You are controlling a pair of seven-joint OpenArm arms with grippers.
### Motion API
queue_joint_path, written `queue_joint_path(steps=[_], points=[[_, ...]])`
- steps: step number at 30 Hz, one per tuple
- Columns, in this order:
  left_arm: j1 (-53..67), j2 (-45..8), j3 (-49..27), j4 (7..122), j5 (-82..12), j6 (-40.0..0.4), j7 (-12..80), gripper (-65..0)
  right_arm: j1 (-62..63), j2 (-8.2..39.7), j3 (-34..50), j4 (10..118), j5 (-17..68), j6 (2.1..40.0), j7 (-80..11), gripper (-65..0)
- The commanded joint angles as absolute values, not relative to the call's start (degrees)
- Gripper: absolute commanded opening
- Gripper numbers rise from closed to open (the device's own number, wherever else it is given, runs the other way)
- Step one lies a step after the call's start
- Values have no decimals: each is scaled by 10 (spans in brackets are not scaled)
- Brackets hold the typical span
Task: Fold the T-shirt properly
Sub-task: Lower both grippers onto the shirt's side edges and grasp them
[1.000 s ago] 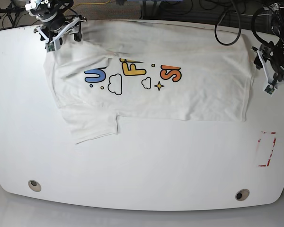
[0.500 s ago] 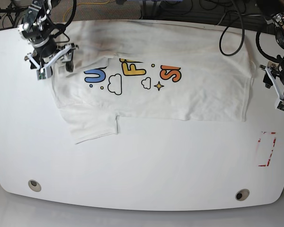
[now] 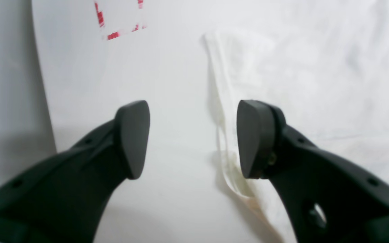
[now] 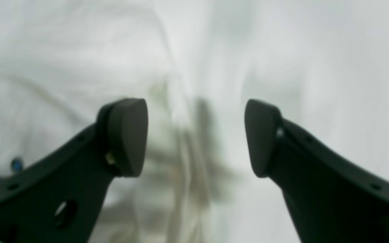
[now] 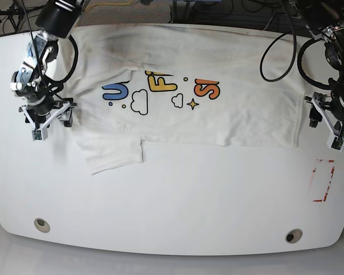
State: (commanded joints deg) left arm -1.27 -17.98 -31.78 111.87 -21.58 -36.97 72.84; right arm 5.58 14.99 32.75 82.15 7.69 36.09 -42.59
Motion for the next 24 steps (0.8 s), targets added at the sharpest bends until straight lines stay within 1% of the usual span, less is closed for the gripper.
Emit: queue_joint_path(steps=[1, 6, 11, 13, 18, 24], points=[[-10, -180, -317, 1119, -216, -365, 720, -271, 68, 155, 327, 801, 74, 369, -426, -219], [-8, -180, -319, 1118, -216, -347, 706, -271, 101, 157, 327, 746, 74, 374, -426, -219], [-8, -180, -320, 1118, -216, -331, 706, -271, 103, 149, 326, 730, 75, 374, -425, -219], [-8, -180, -330, 1118, -216, -331, 706, -271, 103, 131, 325, 731, 74, 374, -425, -219], [-11, -170, -356, 1118, -216, -331, 705, -268, 103, 114, 321, 727, 73, 374, -422, -219], [-11, -168, -362, 1116, -216, -331, 695, -268, 101, 102, 275, 707, 73, 370, -385, -219]])
